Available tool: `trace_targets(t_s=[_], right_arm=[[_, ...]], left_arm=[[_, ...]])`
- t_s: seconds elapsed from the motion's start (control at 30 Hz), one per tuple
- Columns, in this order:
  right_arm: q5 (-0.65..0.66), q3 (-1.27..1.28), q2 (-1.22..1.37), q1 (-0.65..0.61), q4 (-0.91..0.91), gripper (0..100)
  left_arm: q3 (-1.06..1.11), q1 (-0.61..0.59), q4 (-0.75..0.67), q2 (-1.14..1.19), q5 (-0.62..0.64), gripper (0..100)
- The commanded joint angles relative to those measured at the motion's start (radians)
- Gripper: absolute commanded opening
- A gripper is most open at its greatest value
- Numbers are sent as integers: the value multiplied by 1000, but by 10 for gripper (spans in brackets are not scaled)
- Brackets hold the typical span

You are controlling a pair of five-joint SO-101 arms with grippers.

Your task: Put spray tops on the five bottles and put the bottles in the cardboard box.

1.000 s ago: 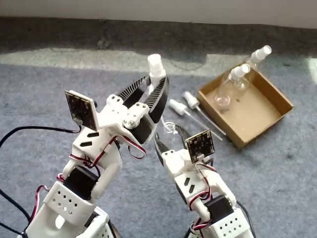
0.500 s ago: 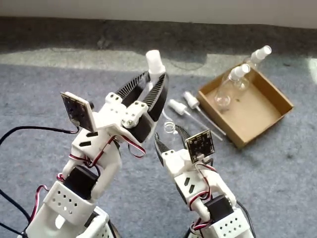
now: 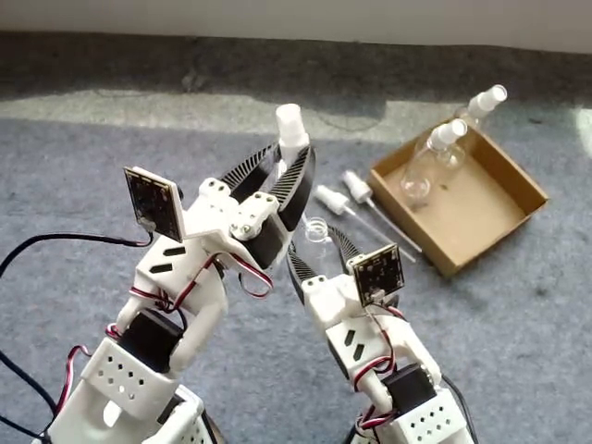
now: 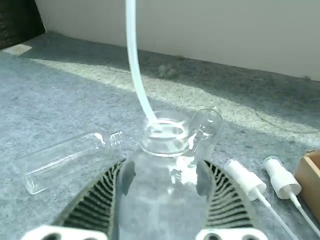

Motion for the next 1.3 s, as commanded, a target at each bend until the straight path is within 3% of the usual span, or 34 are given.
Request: trace_targets(t_s=[0.0,0.13,0.33,0.6,0.87,1.27], right_arm=[[-3,177,-16,-5,-84,74],[0,177,-16,-5,-102,74],[147,177,-5,-5,-81,73],[146,177,-15,-5,-15,73],[144,177,-15,36,-15,73],[144,177,-15,65,-15,73]], left_arm=[[-31,-4,35,4,11,7],[22,25,38,-1,11,7],[116,90,37,-2,6,7],[147,90,41,-2,5,7],[153,91,41,-4,-166,7],[223,99,37,-4,-169,7]])
